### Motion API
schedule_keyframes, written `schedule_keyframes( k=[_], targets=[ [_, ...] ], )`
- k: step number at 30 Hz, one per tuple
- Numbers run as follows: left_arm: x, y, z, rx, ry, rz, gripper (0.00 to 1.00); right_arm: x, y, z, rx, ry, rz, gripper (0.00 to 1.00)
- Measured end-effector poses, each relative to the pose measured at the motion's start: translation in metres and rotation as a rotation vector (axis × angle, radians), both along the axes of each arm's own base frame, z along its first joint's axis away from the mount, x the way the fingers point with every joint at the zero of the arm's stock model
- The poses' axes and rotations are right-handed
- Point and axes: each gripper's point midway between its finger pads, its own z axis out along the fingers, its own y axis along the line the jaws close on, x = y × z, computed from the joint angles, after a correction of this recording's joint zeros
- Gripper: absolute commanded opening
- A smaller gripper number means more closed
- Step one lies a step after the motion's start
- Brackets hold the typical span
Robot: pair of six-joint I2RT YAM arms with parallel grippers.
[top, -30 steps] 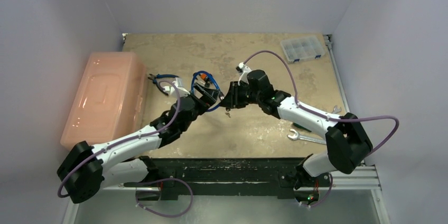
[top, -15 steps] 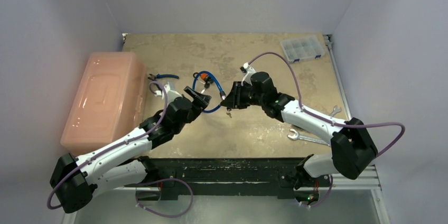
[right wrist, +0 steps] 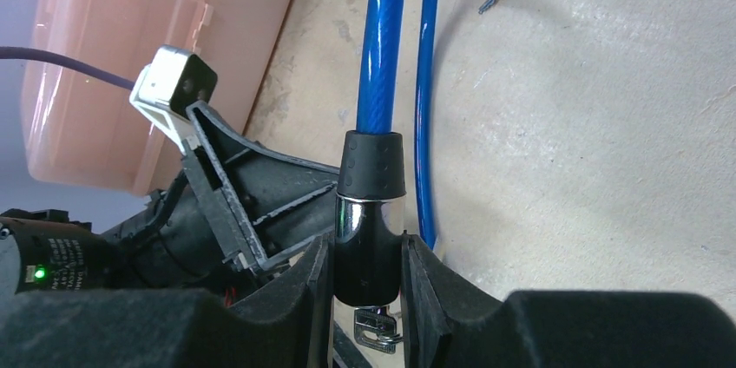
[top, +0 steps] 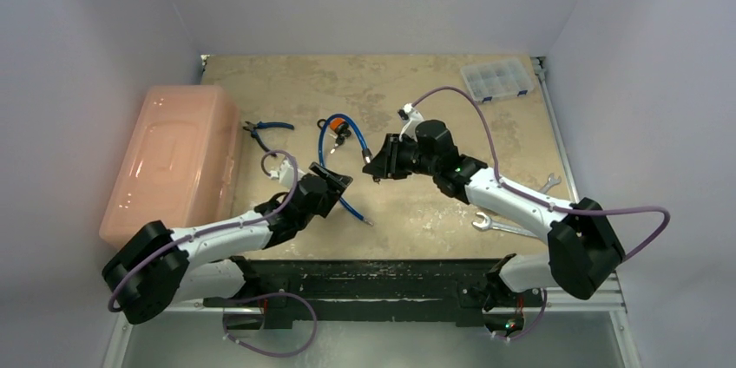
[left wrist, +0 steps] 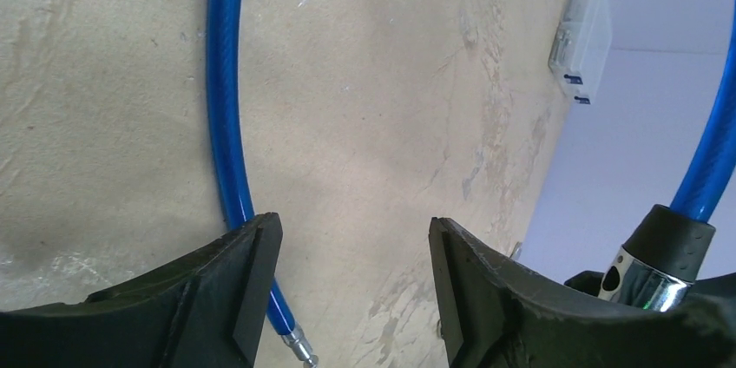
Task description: Unlock with the key
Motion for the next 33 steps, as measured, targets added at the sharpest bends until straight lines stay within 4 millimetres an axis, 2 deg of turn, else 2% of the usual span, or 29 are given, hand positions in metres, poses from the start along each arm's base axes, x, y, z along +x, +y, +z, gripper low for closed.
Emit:
schedule_keyframes(
  k=[6, 11, 15, 20, 27, 33],
  targets=[
    [0.003, -0.005, -0.009, 0.053, -0.002, -0.041, 0.68, 0.001, -0.004, 0.001, -0.008, -0.007, -0.020, 0.00],
    [0.010, -0.015, -0.005, 0.145, -0.035, -0.118, 0.70, 0.008, -0.014, 0.002, -0.020, -0.023, -0.064, 0.00],
    [0.017, -0.028, -0.011, 0.234, -0.040, -0.209, 0.70, 0.012, -0.026, -0.008, -0.041, -0.008, -0.091, 0.00],
    [0.022, -0.041, -0.029, 0.342, -0.002, -0.306, 0.70, 0.016, -0.043, -0.025, -0.086, 0.026, -0.132, 0.00],
    [0.009, -0.027, -0.051, 0.433, 0.037, -0.356, 0.70, 0.026, -0.071, -0.027, -0.112, 0.015, -0.189, 0.00],
    [0.006, -0.003, -0.053, 0.529, 0.047, -0.327, 0.70, 0.026, -0.087, -0.042, -0.149, 0.034, -0.210, 0.00]
  ],
)
